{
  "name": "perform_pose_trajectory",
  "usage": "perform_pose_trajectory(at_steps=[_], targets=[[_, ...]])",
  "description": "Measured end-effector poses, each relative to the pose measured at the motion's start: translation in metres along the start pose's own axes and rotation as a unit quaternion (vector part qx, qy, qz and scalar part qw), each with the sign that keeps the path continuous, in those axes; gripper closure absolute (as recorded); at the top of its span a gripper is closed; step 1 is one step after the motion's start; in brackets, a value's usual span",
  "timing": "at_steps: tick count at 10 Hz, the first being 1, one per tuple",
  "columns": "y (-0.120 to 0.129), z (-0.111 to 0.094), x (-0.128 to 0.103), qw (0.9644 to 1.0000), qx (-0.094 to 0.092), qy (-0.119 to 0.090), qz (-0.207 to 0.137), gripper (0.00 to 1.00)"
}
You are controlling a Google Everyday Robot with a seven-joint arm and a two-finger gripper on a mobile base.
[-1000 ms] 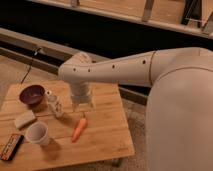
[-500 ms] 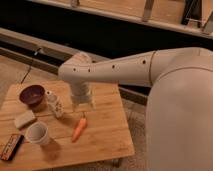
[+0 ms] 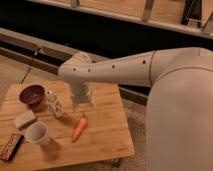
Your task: Wipe the white sponge on the table
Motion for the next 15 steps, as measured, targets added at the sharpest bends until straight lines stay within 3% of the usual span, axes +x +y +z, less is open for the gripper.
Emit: perform_pose_trajectory(at_steps=[5,6,8,9,10,11,12,13,14,15], targets=[[0.000,-0.001,-0.001,1.0000,0.001,-0.003,-0.003,0.35],[0.002,-0.005,-0.004,0.9998,0.007,-0.012,-0.014,0.35],[0.038,-0.022,-0.010,0.9966,0.011,-0.040,-0.071,0.35],[0.062,-0.032,-0.010,0.9927,0.014,-0.053,-0.107,0.35],[0.096,-0.044,-0.010,0.9860,0.016,-0.067,-0.152,0.35],[0.112,-0.049,-0.008,0.9821,0.016,-0.073,-0.173,0.35],[0.139,-0.056,-0.004,0.9755,0.013,-0.079,-0.205,0.35],[0.168,-0.065,0.001,0.9666,0.010,-0.087,-0.241,0.35],[0.186,-0.072,0.004,0.9605,0.006,-0.092,-0.263,0.35],[0.212,-0.082,0.010,0.9508,0.002,-0.100,-0.293,0.35]])
